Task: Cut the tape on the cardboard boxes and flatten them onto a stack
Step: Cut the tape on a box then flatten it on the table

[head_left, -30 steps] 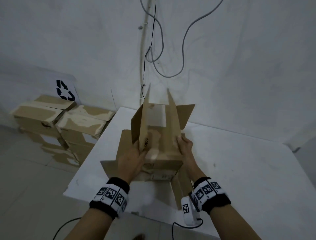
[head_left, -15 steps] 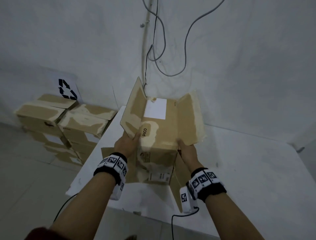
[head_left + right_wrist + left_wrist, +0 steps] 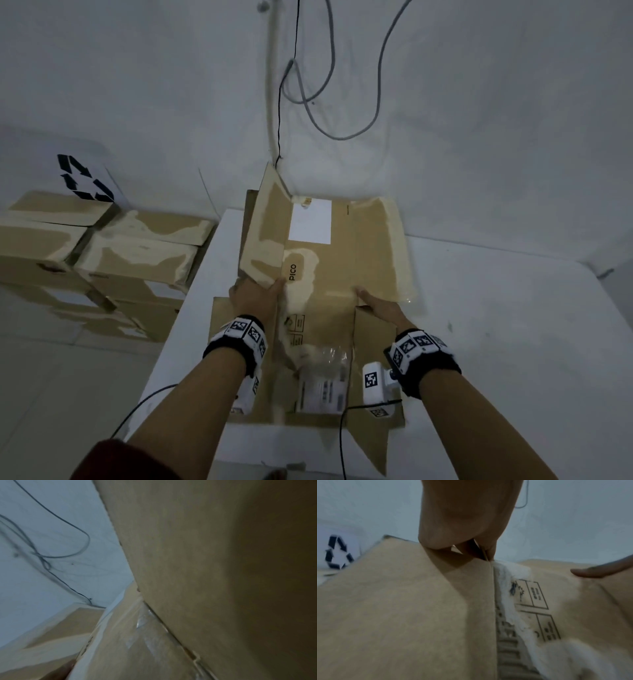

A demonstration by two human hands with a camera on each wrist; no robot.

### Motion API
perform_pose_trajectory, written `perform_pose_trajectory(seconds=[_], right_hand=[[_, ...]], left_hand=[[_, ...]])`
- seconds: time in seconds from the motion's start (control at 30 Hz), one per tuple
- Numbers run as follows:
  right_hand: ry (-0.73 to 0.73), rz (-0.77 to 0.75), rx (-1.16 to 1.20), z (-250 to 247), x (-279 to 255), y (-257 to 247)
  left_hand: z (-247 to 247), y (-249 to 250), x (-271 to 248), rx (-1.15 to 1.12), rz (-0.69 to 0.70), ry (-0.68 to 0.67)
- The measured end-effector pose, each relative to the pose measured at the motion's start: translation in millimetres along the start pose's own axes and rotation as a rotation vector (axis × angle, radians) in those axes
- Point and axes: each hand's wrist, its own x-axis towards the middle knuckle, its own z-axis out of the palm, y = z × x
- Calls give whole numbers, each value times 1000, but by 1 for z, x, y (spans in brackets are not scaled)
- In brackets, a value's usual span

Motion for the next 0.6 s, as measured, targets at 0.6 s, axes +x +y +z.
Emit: perform_pose_trajectory(seconds=[0.6], right_hand=[[610,-302,-309,-1,25,121]], left_hand=[[63,-110,-29,357,510,-45]])
